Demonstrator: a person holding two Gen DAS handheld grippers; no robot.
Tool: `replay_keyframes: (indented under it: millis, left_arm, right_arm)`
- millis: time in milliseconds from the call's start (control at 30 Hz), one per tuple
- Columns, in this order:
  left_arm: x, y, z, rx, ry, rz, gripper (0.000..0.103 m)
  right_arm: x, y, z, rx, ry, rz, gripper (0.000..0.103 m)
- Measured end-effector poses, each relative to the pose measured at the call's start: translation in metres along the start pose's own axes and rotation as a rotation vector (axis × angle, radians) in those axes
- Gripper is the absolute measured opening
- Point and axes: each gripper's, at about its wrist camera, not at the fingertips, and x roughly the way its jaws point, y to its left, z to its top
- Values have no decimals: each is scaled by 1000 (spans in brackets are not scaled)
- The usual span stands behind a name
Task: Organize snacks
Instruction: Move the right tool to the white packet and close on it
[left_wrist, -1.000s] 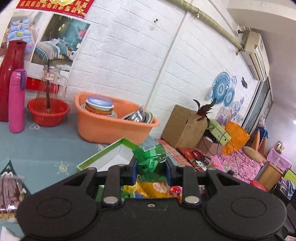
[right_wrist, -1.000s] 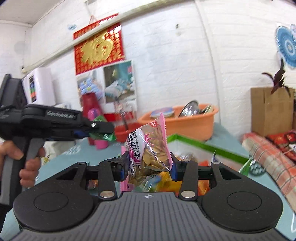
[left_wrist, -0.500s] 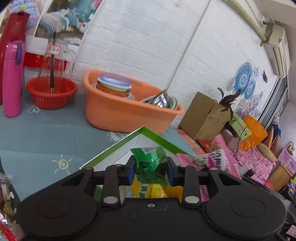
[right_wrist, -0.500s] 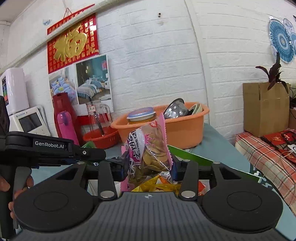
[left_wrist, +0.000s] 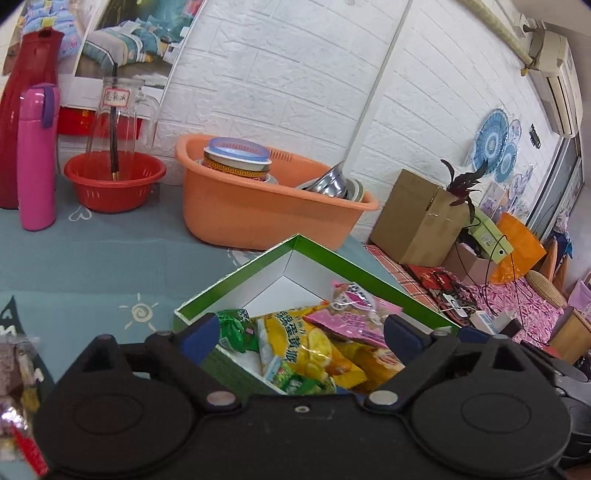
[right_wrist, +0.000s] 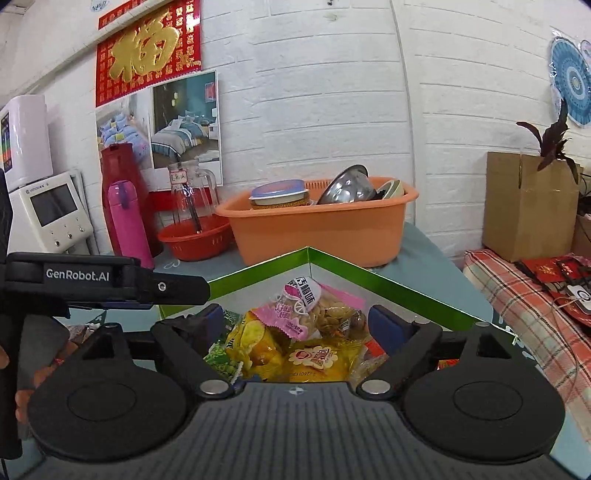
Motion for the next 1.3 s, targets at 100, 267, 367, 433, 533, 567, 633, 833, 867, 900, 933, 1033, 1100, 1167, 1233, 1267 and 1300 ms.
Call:
replay_keyframes:
  millis: [100,267,367,433,533,567,633,833,867,900,933,1033,1100,1167,1233,1267,1300]
  left_arm:
    - [-27,-6,-1,-28,2,-11,103]
    - [-81,-13,-8,-39,-26,16,103]
    - [-115,-10,-21,-27,-51,41,103]
    - [-136,-3,-33,-44,-63,65,103]
    - [-157,10,-51,-65,-55,104,103]
    - [-161,15,-55,-71,-49,116,103]
    - [-167,25,-63,-79,-36,138,103]
    - [-164,55,-75,-107,-25,191,103]
    - [-162,60,-75,-107,-29,203,103]
    - [-161,66,-76,-104,-31,216,103]
    - [-159,72,-77,-108,-26,233,103]
    - [-153,99,-84,-163,5,248,103]
    - [-150,118,-88,-212,23,264,103]
    - [-149,134,-93,-256,35,265,103]
    - [-150,146,-97,-293,39,254,103]
    - [-150,151,-99,-305,44,243,103]
    - [-149,154,-100,-313,52,229,103]
  right_arm:
    - [-25,3,5,10,-40,11,103]
    - [-72,11,14,4,-119,41,103]
    - [-98,18,14,-15,-157,70,103]
    - [-114,24,11,-18,-173,102,103]
    - [-130,30,6,5,-179,155,103]
    - [-133,32,4,15,-175,172,103]
    - [-137,38,0,19,-164,205,103]
    - [-130,57,-19,6,-88,237,103]
    - [-128,59,-22,9,-73,242,103]
    - [-126,61,-25,11,-58,247,103]
    - [-124,63,-28,10,-44,248,103]
    - [-118,70,-36,6,-3,253,103]
    - [-114,74,-42,6,24,262,103]
    - [-106,81,-48,3,58,275,103]
    - [-100,89,-52,-8,86,290,103]
    - [-96,93,-54,-15,99,297,103]
    - [-92,97,-56,-21,112,306,103]
